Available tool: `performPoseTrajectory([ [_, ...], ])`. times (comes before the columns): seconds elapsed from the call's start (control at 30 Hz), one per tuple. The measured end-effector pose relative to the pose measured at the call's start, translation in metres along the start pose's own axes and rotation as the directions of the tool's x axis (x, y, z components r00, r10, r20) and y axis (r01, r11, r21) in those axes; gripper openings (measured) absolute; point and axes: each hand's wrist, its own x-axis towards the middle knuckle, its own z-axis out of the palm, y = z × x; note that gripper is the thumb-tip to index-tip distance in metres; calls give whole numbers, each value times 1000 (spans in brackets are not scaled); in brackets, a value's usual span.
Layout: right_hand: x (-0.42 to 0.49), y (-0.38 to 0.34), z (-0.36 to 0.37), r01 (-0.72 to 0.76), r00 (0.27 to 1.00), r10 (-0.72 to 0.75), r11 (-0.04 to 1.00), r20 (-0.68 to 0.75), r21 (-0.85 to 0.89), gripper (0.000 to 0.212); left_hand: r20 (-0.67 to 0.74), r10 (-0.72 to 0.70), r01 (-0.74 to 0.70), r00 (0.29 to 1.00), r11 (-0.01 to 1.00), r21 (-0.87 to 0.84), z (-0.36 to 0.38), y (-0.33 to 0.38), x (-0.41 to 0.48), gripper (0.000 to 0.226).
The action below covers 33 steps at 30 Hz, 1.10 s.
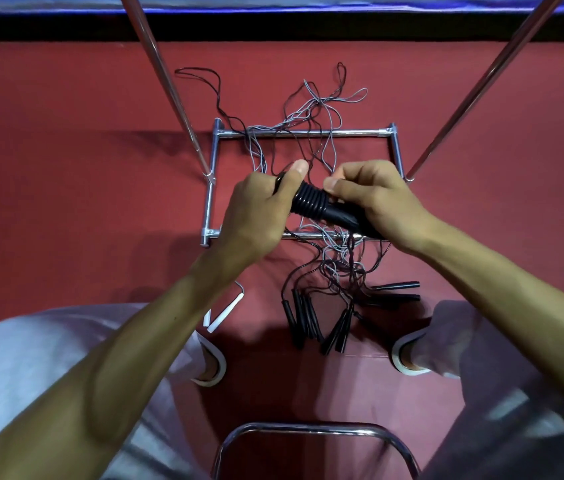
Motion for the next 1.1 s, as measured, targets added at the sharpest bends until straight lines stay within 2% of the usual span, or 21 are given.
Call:
performPoseTrajectory([
  [0.17,-3,0,-2,2,1000,0,997,15,-77,35,121,-70,89,990,984,-154,1,-2,2,58],
  [0.33,-9,-1,-4,-47,994,58,993,97,-112,40,164,-38,56,986,992,-109,-8,-2,0,58],
  [0.43,-12,-1,-8,-60,986,66,997,155,-41,42,251,-64,115,966,974,-194,-9,5,0,57],
  [0.6,-13,-6,-10,-143,973,126,987,194,77,43,430,-97,284,898,874,-395,-12,10,-1,55],
  [0.67,-12,-9,-10,-290,931,214,926,296,243,37,503,-99,362,859,812,-458,-13,10,-2,55],
  [0.73,-10,-7,-10,-496,828,283,772,485,397,26,593,-123,475,796,734,-485,-11,8,-3,61],
  [0.8,-7,3,-9,-645,713,259,605,651,466,19,671,-156,590,725,644,-488,-10,4,-2,61],
  [0.83,-5,10,-8,-657,704,244,580,667,481,23,700,-175,640,692,598,-483,-11,1,0,58],
  [0.9,-3,16,-4,-648,733,334,609,593,458,29,740,-217,723,636,504,-473,-11,-5,2,51],
  [1.0,-2,16,4,-581,814,463,646,351,495,32,773,-260,804,578,347,-484,-8,-12,4,51],
  [1.03,-1,16,5,-523,851,452,697,267,490,32,775,-267,814,572,295,-500,-9,-14,5,50],
  [1.1,0,15,4,-375,925,369,848,89,374,28,768,-270,814,581,206,-544,-13,-17,10,41],
])
